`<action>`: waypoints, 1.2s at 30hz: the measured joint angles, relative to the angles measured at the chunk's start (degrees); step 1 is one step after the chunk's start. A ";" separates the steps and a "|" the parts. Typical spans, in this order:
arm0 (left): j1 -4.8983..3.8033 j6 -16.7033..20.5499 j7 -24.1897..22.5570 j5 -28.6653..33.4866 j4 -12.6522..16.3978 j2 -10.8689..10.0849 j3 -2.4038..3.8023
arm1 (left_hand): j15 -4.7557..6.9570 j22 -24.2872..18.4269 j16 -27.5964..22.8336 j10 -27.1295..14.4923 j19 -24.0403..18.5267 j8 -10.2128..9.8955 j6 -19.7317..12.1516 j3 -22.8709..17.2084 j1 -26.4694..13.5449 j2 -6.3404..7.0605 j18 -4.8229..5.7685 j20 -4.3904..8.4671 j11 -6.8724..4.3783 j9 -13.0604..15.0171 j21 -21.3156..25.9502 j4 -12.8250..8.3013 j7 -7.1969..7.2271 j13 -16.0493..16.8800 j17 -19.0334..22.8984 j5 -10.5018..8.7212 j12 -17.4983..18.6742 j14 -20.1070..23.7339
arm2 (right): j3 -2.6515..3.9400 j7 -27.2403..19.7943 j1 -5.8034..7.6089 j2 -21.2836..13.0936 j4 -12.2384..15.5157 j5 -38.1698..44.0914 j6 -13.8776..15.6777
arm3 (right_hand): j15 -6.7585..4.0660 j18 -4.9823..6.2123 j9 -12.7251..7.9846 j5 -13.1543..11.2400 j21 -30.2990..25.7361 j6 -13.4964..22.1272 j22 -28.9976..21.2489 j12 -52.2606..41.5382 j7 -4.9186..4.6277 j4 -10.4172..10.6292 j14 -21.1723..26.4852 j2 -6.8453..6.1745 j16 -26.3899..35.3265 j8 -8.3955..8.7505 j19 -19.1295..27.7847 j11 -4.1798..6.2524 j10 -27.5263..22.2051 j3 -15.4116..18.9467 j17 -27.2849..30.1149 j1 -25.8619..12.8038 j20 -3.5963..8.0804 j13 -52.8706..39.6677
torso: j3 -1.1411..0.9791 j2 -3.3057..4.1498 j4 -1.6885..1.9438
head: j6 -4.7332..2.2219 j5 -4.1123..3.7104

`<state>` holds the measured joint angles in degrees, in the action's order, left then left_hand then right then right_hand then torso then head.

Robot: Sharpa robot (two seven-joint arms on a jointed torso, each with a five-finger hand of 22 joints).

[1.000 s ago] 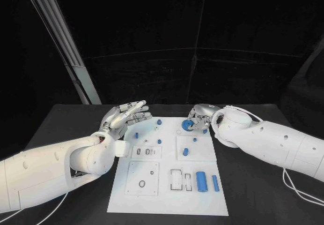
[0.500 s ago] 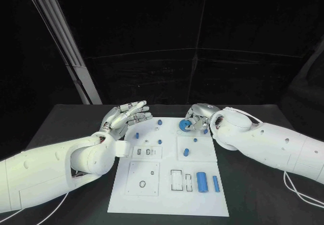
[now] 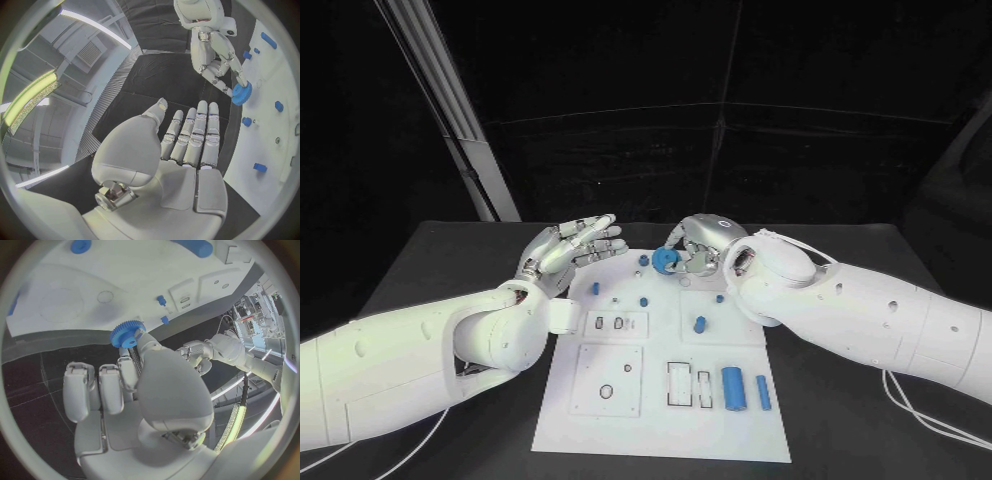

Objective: Assemble the parts on the task board

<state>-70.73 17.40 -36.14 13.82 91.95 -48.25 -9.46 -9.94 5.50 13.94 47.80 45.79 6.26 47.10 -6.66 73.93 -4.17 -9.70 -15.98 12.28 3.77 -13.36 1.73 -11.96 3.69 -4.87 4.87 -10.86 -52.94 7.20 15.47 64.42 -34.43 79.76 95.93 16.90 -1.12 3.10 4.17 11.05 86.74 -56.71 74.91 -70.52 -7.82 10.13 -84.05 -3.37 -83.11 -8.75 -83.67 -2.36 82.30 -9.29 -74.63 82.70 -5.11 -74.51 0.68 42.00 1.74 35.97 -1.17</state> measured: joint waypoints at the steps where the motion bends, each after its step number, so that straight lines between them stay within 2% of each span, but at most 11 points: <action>1: 0.00 -0.03 0.00 0.00 -0.05 0.02 0.00 | 0.00 0.00 0.00 0.00 0.00 0.00 0.00 0.00 0.00 0.00 0.00 0.00 0.00 0.00 0.00 0.00 0.00 0.00 0.00 0.00 0.00 0.00 | 0.00 0.09 0.00 0.61 -0.28 0.11 0.19 | 0.00 0.00 0.00 0.00 0.00 0.00 0.00 -0.03 0.00 0.00 0.00 0.16 0.00 0.00 0.00 0.00 0.00 0.00 0.00 -0.16 0.00 0.00 | 0.01 0.00 0.01 | 0.04 0.03; 14: 0.00 -0.50 -0.01 0.02 -0.45 0.44 0.01 | 0.00 -0.05 0.00 0.00 0.17 0.00 0.00 -0.16 0.00 0.00 0.00 -0.17 0.00 0.00 0.00 -0.15 0.00 0.00 -0.01 0.00 -0.22 0.00 | -0.09 1.25 0.01 6.34 -4.69 0.61 0.21 | 0.00 0.00 0.00 0.00 0.00 -0.09 0.00 -0.04 0.10 -0.01 0.00 0.16 0.01 0.15 -0.20 0.00 0.00 0.02 0.08 -0.16 0.20 0.00 | -0.03 0.08 -0.08 | 0.45 0.29; 17: 0.00 -0.57 -0.03 0.02 -0.46 0.50 0.01 | 0.00 -0.05 0.00 0.00 0.20 0.00 0.00 -0.16 0.00 0.00 0.00 -0.20 0.00 0.00 0.00 -0.15 0.00 0.00 0.00 0.00 -0.22 0.00 | -0.33 1.47 0.02 7.36 -5.55 0.66 0.00 | 0.00 0.00 0.00 -0.01 0.00 -0.09 0.00 -0.04 0.10 -0.01 0.00 0.15 0.01 0.15 -0.20 0.00 -0.01 0.02 0.12 -0.16 0.20 0.02 | -0.05 0.08 -0.09 | 0.57 0.21; 25: 0.00 -0.63 -0.06 0.02 -0.42 0.24 0.01 | 0.00 -0.05 0.00 0.00 0.20 0.00 0.00 -0.16 0.00 0.00 0.00 -0.21 0.00 0.00 0.00 -0.15 0.00 0.00 0.04 0.00 -0.22 0.00 | -0.91 1.64 0.01 9.05 -7.46 0.73 -0.97 | 0.00 0.00 0.00 -0.04 0.00 -0.08 0.00 -0.04 0.11 -0.20 0.00 0.14 0.01 0.16 -0.20 0.00 -0.01 -0.17 0.13 -0.16 0.20 0.05 | -0.09 0.07 -0.11 | 0.81 -0.03; 36: -0.01 -0.61 0.02 0.03 -0.42 -0.33 0.01 | 0.01 -0.09 0.00 0.00 0.39 0.00 0.00 -0.40 0.00 0.00 0.00 -0.01 0.00 0.00 0.00 -0.40 0.00 0.00 0.04 0.00 -0.22 -0.01 | -1.11 1.62 0.01 10.00 -8.61 0.77 -2.32 | 0.00 0.00 -0.01 -0.05 0.00 0.09 0.00 0.34 0.03 -0.21 0.00 -0.21 0.02 0.99 -0.20 -0.01 -0.01 -0.17 0.42 -1.15 0.20 0.22 | -0.11 0.01 -0.11 | 0.90 0.22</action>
<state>-70.73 16.79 -36.13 13.85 91.53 -48.57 -9.45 -9.93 5.41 13.94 47.81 46.18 6.26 47.10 -7.06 73.93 -4.16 -9.70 -15.99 12.29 3.77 -13.36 1.34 -11.96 3.69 -4.83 4.87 -11.08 -52.95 6.09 17.09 64.43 -24.43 71.15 96.70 14.58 -1.12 3.10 4.16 11.00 86.74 -56.63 74.90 -70.18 -7.79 9.92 -84.05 -3.59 -83.09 -7.76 -83.87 -2.36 82.29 -9.46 -74.21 81.54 -4.91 -74.29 0.57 42.01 1.63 36.86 -0.95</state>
